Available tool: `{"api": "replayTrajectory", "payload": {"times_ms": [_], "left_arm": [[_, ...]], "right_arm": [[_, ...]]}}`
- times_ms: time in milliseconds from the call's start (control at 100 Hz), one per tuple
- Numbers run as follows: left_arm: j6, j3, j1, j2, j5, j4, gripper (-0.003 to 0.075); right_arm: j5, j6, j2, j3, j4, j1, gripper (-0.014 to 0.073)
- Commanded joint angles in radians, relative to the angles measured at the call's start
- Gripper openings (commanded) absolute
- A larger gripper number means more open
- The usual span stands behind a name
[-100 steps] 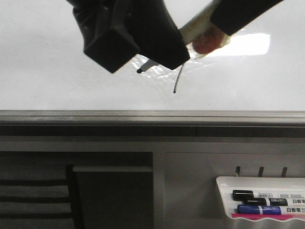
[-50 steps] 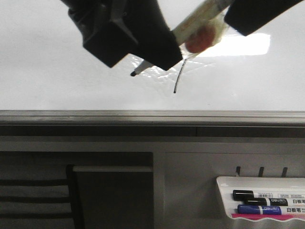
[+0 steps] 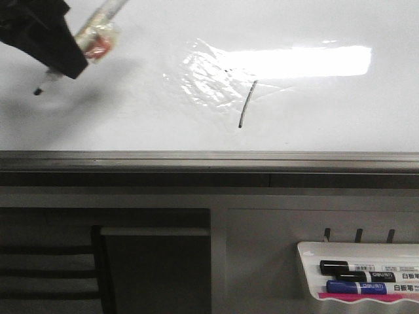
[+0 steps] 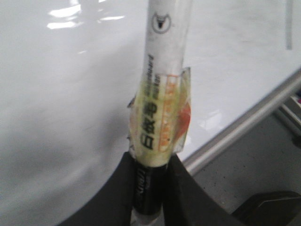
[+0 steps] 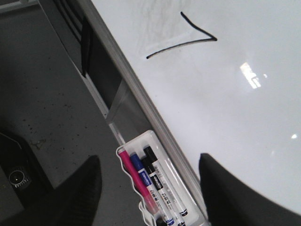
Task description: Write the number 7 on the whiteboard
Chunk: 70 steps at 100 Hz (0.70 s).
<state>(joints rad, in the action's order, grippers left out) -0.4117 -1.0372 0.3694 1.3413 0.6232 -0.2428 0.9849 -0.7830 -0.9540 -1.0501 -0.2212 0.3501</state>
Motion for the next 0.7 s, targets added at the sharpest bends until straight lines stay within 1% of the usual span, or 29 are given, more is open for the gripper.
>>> {"api": "replayTrajectory", "payload": {"times_ms": [0, 140, 270, 450, 690], "left_arm": [[0.040, -0.018, -0.079, -0.034, -0.035, -0.011, -0.0020], [0.100, -0.001, -0.195, -0.034, -0.045, -0.011, -0.0020], [0.161, 0.026, -0.273, -0.034, -0.123, -0.013, -0.0020], [0.166, 0.060, -0.283, -0.023, -0.199, -0.015, -0.0020], [0.166, 0.064, -0.283, -0.004, -0.204, -0.015, -0.0020]], "right_arm": [[-0.033, 0.009, 0.009, -0.027, -0.006, -0.007, 0.0406], [-0.039, 0.009, 0.009, -0.027, -0.006, -0.007, 0.0406], [-0.041, 0.011, 0.009, -0.027, -0.006, -0.007, 0.0406], [-0.057, 0.016, 0.009, -0.027, -0.006, -0.007, 0.0406], [-0.064, 0.016, 0.009, -0.027, -0.006, -0.007, 0.0406]]}}
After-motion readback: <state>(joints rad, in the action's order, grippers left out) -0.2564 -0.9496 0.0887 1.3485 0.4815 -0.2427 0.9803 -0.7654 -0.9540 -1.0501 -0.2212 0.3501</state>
